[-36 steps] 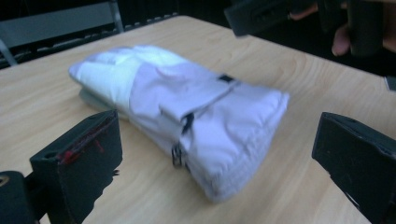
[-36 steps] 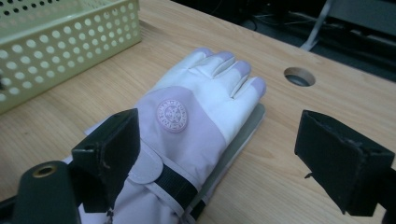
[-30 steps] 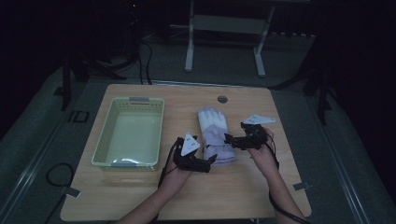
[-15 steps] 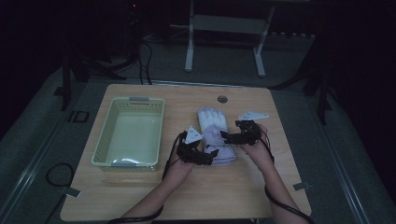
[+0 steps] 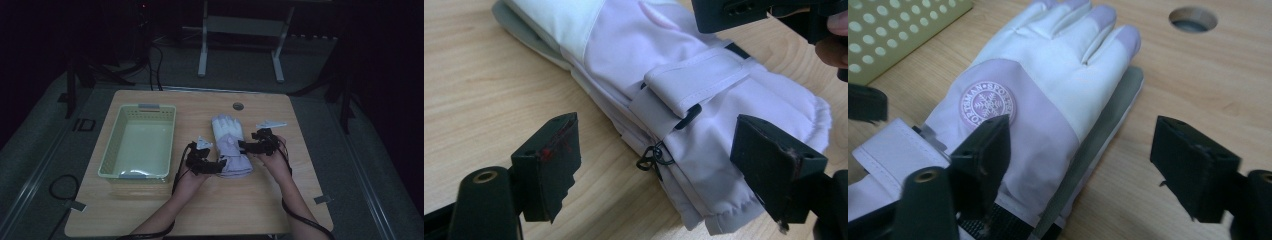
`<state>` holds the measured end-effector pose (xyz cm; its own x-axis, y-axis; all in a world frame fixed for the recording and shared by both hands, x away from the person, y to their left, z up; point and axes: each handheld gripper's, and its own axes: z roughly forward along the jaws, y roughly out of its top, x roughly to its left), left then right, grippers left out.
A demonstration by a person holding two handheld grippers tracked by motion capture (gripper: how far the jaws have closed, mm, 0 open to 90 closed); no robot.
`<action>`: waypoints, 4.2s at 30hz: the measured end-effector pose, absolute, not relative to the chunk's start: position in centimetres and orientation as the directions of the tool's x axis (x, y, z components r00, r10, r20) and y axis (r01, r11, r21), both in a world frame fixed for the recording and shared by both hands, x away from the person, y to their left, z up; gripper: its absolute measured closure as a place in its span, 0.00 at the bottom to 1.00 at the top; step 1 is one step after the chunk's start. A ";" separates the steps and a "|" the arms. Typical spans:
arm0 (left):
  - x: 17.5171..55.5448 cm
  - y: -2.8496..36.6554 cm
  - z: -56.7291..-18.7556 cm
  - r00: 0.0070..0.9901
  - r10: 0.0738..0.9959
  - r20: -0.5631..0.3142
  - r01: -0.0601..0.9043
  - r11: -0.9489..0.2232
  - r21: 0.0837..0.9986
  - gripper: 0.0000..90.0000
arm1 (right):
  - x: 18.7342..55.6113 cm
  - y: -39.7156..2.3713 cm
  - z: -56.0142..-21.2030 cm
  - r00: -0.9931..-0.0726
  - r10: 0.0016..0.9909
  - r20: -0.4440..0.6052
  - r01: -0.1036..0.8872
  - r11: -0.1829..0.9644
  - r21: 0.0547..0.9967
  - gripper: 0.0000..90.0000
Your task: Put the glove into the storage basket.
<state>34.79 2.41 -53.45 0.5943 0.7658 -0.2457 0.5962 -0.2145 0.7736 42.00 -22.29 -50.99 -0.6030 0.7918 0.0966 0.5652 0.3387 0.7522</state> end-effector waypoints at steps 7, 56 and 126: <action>35.1 1.3 -54.6 0.599 0.760 -0.253 0.632 -0.255 0.732 0.29 | 42.5 -22.2 -52.7 -0.587 0.786 0.196 0.652 0.315 0.690 0.37; 35.2 3.0 -47.9 0.706 0.662 -0.251 0.592 -0.358 0.722 0.86 | 40.1 -19.3 -46.3 -0.569 0.803 0.180 0.645 0.300 0.702 0.91; 32.1 26.0 -42.3 0.627 0.758 -0.181 0.665 -0.399 0.632 0.86 | 39.1 4.5 -42.8 -0.704 0.684 0.188 0.568 0.385 0.727 0.91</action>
<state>32.09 25.96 -42.31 0.6266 0.7581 -0.1809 0.6646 -0.3985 0.6320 39.15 4.54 -42.83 -0.7043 0.6844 0.1885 0.5684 0.3846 0.7273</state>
